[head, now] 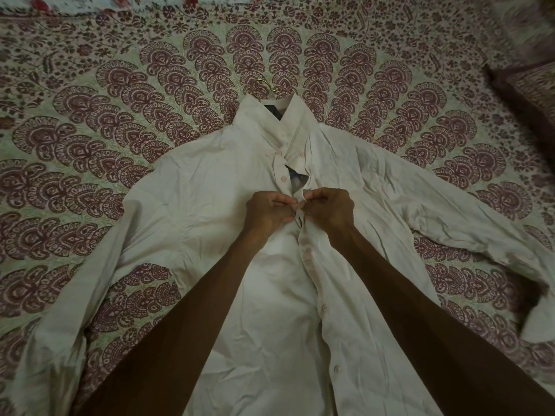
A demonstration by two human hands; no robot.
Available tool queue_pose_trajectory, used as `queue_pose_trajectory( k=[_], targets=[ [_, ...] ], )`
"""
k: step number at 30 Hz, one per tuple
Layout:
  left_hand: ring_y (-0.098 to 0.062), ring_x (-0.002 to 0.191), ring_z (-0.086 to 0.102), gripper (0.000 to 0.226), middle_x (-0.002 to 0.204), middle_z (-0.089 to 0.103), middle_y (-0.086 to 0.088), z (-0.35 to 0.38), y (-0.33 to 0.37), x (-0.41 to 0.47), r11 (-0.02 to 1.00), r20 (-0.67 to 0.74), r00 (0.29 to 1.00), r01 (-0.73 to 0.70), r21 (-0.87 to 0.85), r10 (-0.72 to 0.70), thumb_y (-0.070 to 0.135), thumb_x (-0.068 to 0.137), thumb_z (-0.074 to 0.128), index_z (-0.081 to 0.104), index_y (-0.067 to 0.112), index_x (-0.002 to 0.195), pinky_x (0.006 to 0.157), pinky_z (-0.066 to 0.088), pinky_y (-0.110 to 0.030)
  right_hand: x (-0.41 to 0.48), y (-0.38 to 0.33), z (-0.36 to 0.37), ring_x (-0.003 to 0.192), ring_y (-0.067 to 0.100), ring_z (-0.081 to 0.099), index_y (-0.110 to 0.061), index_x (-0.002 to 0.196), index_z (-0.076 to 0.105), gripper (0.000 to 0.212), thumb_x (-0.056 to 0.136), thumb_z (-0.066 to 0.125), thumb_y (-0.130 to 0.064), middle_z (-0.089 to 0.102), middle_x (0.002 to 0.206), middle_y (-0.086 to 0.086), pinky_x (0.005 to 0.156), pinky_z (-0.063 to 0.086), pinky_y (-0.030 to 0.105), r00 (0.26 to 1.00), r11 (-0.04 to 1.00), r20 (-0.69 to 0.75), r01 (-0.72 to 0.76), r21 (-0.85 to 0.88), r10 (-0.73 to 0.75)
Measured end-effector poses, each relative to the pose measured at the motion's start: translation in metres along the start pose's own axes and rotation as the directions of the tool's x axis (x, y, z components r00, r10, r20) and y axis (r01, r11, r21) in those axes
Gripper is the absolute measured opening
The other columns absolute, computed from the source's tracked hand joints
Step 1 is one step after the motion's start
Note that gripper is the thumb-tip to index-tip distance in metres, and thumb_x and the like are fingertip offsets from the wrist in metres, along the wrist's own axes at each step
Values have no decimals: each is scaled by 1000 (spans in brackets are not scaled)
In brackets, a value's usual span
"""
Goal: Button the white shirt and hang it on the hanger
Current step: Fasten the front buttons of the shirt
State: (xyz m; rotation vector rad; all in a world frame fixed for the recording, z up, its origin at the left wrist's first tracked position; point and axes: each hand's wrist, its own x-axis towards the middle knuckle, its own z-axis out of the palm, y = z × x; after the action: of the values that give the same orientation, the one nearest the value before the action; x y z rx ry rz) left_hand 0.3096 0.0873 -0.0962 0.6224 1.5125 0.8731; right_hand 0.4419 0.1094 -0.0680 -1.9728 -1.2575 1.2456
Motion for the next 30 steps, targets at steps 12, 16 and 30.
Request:
queue_pose_trajectory(
  k=[12, 16, 30],
  targets=[
    [-21, 66, 71, 12, 77, 71, -15, 0, 6, 3, 999, 2, 999, 40, 27, -40, -8, 74, 73, 72, 3, 77, 62, 59, -25, 4, 13, -15, 66, 9, 71, -8, 86, 73, 17, 80, 72, 7, 72, 74, 5, 62, 56, 17, 978, 991, 208, -1, 134, -27],
    [-29, 75, 72, 13, 83, 72, -21, -5, 7, 3, 998, 48, 998, 29, 59, -32, -7, 75, 73, 73, 6, 75, 71, 61, -34, 9, 14, -9, 64, -3, 68, -10, 83, 74, 23, 69, 80, 7, 72, 73, -2, 63, 52, 10, 975, 993, 191, 120, -19, -115],
    [-26, 78, 74, 12, 85, 74, -18, -2, 2, 3, 999, -16, 1000, 13, 51, -12, 12, 84, 75, 74, 0, 86, 74, 61, -37, 6, 18, 5, 68, 3, 70, -10, 80, 75, 19, 65, 87, -12, 74, 74, -3, 68, 53, 14, 974, 968, 17, 225, -116, -224]
  ],
)
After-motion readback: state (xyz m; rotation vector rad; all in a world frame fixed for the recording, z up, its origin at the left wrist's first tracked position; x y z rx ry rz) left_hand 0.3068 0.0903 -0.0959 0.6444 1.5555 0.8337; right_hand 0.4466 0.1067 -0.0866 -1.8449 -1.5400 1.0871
